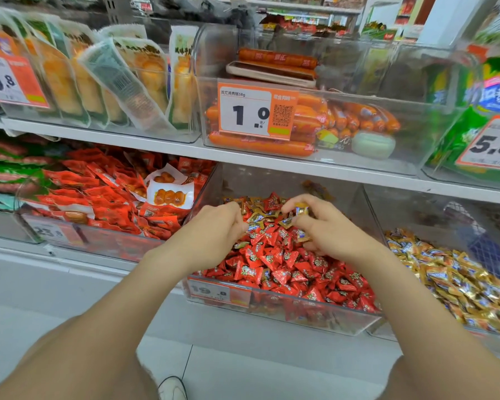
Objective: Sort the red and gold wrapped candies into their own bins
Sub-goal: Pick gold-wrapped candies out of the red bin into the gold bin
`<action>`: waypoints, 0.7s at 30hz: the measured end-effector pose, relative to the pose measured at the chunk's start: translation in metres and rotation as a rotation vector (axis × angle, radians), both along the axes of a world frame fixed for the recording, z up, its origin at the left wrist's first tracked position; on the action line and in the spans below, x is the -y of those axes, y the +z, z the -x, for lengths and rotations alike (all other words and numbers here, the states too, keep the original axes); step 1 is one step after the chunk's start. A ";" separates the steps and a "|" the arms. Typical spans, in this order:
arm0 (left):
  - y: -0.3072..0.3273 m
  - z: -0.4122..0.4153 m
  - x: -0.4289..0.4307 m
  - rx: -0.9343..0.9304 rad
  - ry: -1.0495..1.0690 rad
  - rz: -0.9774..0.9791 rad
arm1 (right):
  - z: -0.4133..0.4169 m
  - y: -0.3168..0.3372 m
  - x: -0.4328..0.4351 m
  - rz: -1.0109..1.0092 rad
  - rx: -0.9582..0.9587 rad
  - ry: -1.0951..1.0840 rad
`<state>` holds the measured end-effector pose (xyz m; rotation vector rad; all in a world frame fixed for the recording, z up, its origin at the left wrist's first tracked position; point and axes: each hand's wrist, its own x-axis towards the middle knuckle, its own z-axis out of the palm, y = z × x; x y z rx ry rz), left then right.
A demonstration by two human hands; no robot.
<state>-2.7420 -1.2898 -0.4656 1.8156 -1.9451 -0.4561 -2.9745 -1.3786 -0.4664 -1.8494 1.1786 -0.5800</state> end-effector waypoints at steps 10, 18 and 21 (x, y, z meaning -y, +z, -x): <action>-0.008 0.008 0.003 0.376 0.006 -0.161 | 0.001 0.005 -0.006 -0.124 0.211 -0.130; -0.012 0.005 0.009 0.383 -0.033 -0.159 | -0.016 -0.017 0.012 0.451 -0.295 -0.038; -0.007 0.008 0.010 0.265 0.027 -0.028 | -0.021 -0.023 0.025 0.548 -0.421 -0.064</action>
